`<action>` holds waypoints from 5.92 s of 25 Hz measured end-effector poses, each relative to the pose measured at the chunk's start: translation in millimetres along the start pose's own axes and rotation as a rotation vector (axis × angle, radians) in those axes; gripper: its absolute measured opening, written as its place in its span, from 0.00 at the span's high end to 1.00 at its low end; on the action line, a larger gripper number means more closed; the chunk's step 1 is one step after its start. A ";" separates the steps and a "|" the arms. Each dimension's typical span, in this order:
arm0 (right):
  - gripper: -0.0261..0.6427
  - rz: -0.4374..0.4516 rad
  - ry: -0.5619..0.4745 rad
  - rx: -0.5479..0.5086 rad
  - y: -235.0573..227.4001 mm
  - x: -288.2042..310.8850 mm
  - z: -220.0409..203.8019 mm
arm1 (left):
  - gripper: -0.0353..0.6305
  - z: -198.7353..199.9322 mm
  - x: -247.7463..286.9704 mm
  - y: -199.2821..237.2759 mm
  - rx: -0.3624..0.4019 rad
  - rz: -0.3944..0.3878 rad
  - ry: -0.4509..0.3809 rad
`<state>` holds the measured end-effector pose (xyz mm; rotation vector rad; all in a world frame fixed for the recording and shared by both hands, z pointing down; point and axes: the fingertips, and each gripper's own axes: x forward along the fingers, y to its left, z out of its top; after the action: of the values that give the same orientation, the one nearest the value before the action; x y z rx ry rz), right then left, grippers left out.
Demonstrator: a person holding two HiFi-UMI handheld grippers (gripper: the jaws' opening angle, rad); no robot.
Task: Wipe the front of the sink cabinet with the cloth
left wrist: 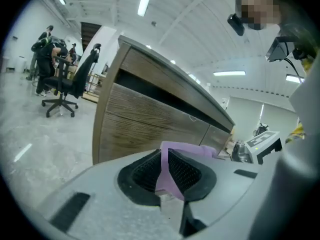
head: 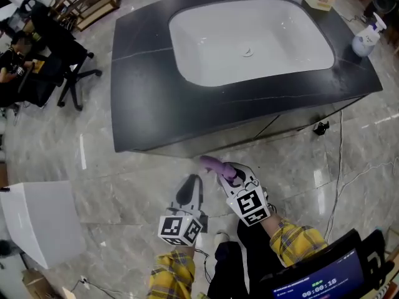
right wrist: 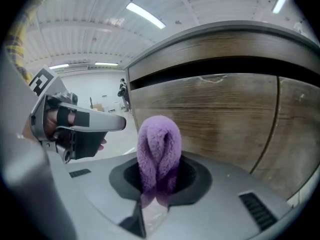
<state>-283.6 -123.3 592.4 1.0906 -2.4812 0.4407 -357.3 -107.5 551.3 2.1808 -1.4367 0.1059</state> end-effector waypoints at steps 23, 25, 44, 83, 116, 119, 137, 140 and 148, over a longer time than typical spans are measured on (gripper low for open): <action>0.86 0.170 0.043 -0.175 84.6 128.6 -18.2 | 0.89 -35.1 -48.7 124.5 -0.057 0.188 -0.027; 0.86 0.165 0.039 -0.204 82.5 132.8 -19.2 | 0.89 -36.5 -45.0 127.8 -0.054 0.192 -0.019; 0.86 -0.036 -0.004 -0.170 -11.7 103.7 -27.2 | 0.89 -42.2 34.8 75.6 0.014 0.074 0.030; 0.86 -0.424 0.040 0.132 -215.6 -65.7 -90.8 | 0.89 -67.8 154.4 -123.5 0.100 -0.242 0.168; 0.86 -0.065 -0.154 -0.023 -22.3 -66.9 65.3 | 0.89 49.9 -23.5 -58.4 0.031 0.079 -0.115; 0.86 -0.021 -0.159 -0.032 10.9 -66.9 68.7 | 0.89 45.1 -57.0 -45.6 0.022 0.127 -0.121; 0.86 0.131 -0.216 -0.121 155.4 -116.5 91.4 | 0.89 35.8 -211.6 -38.7 -0.004 0.279 -0.261; 0.86 0.138 -0.223 -0.137 169.3 -130.3 95.8 | 0.89 37.0 -228.9 -41.1 -0.015 0.299 -0.286; 0.86 0.150 -0.222 -0.156 185.3 -150.7 90.0 | 0.89 33.7 -250.7 -56.3 -0.007 0.293 -0.308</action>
<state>-349.8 52.4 419.6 0.9399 -2.7501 0.1710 -424.0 103.1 415.8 2.0310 -1.9194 -0.1388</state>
